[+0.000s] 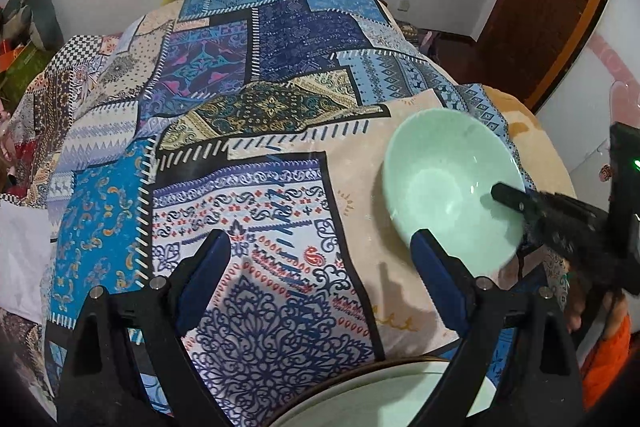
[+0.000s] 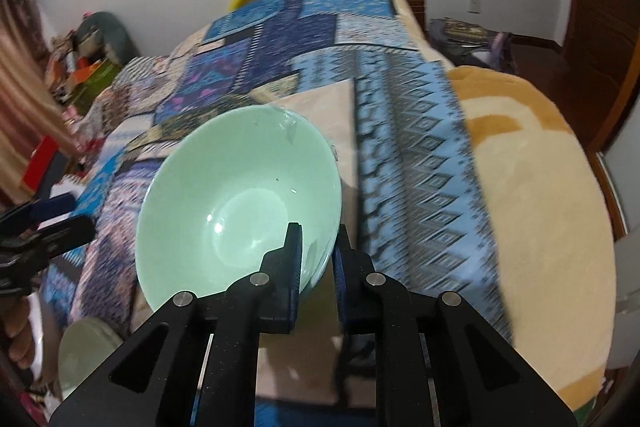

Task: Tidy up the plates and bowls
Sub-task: 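Close both tools on the rim of the mint green bowl, then lift the mint green bowl with both tools and carry it to the stack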

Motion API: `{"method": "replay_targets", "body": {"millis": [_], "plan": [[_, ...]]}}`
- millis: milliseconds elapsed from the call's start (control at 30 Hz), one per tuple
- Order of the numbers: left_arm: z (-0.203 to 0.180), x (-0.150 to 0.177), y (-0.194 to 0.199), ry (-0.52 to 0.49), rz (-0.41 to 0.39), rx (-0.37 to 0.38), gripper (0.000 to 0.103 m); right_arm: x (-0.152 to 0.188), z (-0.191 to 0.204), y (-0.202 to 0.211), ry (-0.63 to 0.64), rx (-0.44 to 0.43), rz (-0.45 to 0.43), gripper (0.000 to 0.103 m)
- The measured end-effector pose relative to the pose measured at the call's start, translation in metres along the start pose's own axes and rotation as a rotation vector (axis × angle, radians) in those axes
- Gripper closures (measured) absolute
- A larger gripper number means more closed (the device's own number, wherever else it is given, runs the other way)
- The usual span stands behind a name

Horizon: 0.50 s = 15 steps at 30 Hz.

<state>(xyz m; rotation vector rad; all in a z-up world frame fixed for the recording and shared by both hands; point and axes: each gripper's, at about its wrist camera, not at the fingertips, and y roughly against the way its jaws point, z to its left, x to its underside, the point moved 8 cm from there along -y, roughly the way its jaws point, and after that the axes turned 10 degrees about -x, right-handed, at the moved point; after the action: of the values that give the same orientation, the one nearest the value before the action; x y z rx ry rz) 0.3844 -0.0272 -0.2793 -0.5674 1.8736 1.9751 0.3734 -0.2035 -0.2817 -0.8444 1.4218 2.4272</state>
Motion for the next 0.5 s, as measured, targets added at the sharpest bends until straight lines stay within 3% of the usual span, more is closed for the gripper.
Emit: {"method": "replay_targets", "body": {"millis": [100, 500], "plan": [[-0.007, 0.006, -0.007, -0.010, 0.021, 0.004, 0.015, 0.007, 0.013, -0.003, 0.011, -0.033, 0.019, 0.090], [-0.036, 0.032, -0.049, -0.056, 0.168, 0.059, 0.061, 0.013, 0.013, -0.018, -0.040, -0.059, 0.055, 0.086]]}}
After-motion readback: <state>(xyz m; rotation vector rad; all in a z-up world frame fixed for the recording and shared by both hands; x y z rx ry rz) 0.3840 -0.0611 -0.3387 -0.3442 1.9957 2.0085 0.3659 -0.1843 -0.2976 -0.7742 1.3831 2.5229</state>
